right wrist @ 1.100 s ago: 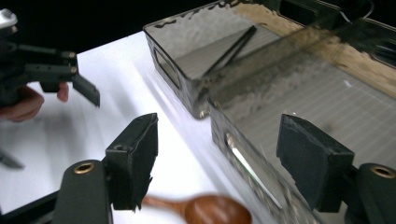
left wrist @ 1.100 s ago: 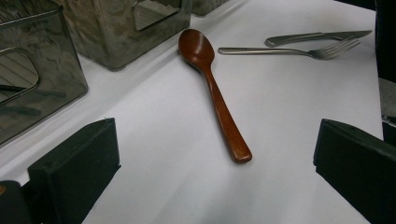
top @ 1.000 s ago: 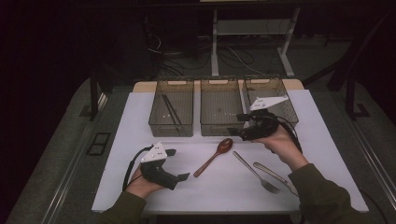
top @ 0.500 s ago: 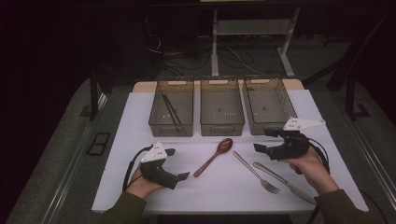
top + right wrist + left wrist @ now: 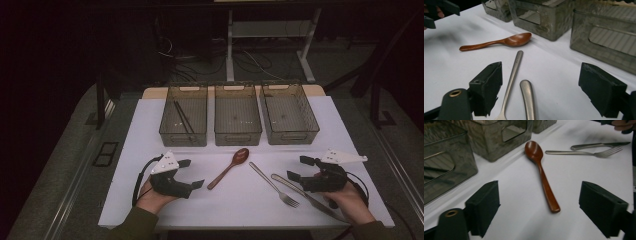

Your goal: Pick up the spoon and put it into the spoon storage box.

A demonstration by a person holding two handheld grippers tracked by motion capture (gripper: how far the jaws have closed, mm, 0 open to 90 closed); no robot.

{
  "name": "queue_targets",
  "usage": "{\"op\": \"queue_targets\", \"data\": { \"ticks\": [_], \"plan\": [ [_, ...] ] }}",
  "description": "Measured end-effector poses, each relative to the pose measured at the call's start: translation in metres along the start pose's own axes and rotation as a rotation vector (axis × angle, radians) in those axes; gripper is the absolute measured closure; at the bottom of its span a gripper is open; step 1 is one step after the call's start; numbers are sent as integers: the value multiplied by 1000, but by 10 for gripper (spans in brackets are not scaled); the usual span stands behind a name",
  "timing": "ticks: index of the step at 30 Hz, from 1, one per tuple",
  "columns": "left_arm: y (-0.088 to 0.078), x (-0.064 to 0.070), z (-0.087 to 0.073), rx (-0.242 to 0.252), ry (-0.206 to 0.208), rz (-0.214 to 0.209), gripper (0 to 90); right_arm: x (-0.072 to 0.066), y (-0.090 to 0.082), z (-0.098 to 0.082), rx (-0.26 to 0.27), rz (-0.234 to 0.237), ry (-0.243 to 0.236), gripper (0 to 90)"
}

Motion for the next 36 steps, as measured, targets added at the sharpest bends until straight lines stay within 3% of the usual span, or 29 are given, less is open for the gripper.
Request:
{"op": "queue_targets", "data": {
  "ticks": [4, 7, 13, 23, 27, 32, 36],
  "plan": [
    [10, 13, 8, -12, 31, -45, 449, -2, -3, -10, 2, -1, 4, 183],
    [21, 17, 11, -46, 28, -40, 628, -4, -6, -15, 0, -6, 3, 180],
    [42, 23, 16, -100, 24, -66, 879, -8, -7, -19, 2, 1, -6, 180],
    [70, 31, 4, -214, 80, -66, 885, -8, -5, -19, -10, 6, -15, 180],
    [72, 29, -1, -242, 64, -48, 885, -8, -5, -18, -4, -6, -19, 180],
    [71, 26, -1, -244, 69, -40, 885, -7, -6, -18, 0, -14, -25, 180],
    [69, 22, -2, -251, 77, -5, 885, -7, -6, -18, 0, -12, -24, 180]
  ]
}}
Point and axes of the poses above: each handheld gripper's, and its own axes: y roughly forward along the jaws, z roughly out of its top, x roughly to its right, the point moved 4 cm from there along y, roughly forward along the jaws, and after that the axes turned 8 degrees about -x, right-handed, at the moved point
